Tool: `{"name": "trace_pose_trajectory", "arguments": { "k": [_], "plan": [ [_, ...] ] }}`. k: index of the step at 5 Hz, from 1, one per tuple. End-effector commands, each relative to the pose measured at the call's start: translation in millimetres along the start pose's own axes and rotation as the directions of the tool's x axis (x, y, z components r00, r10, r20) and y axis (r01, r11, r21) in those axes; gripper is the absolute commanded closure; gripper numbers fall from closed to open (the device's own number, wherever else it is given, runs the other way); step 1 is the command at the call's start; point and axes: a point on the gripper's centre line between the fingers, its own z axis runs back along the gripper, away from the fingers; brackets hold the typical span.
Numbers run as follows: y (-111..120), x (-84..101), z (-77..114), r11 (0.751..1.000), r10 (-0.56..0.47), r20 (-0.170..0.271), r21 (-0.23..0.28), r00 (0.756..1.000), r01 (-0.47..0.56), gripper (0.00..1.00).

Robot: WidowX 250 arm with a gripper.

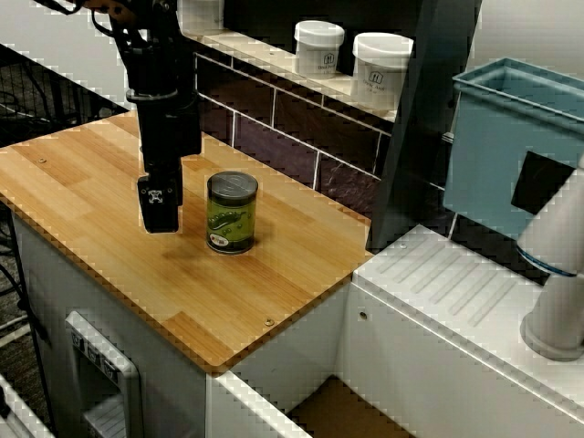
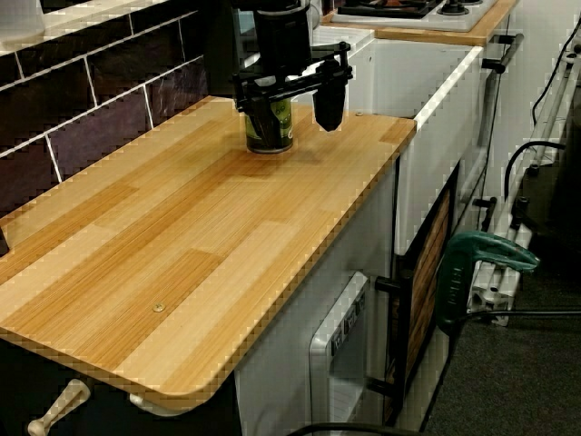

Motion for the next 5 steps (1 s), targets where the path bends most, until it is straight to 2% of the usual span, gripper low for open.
{"name": "trace_pose_trajectory", "arguments": {
  "k": [1,2,3,4,5],
  "plan": [
    [0,0.0,0.0,1.000,0.000,0.000,0.000,1.000,0.000,0.00],
    [-8,6.3,18.8,0.996,-0.091,0.034,-0.003,0.995,0.091,0.00],
    [-11,15.7,31.7,0.982,-0.185,0.073,-0.012,0.980,0.186,0.00],
    [-16,26.0,45.6,0.952,-0.299,0.118,-0.028,0.947,0.305,0.00],
    [-22,36.9,52.3,0.925,-0.376,0.123,-0.018,0.919,0.381,0.00]
  ]
}}
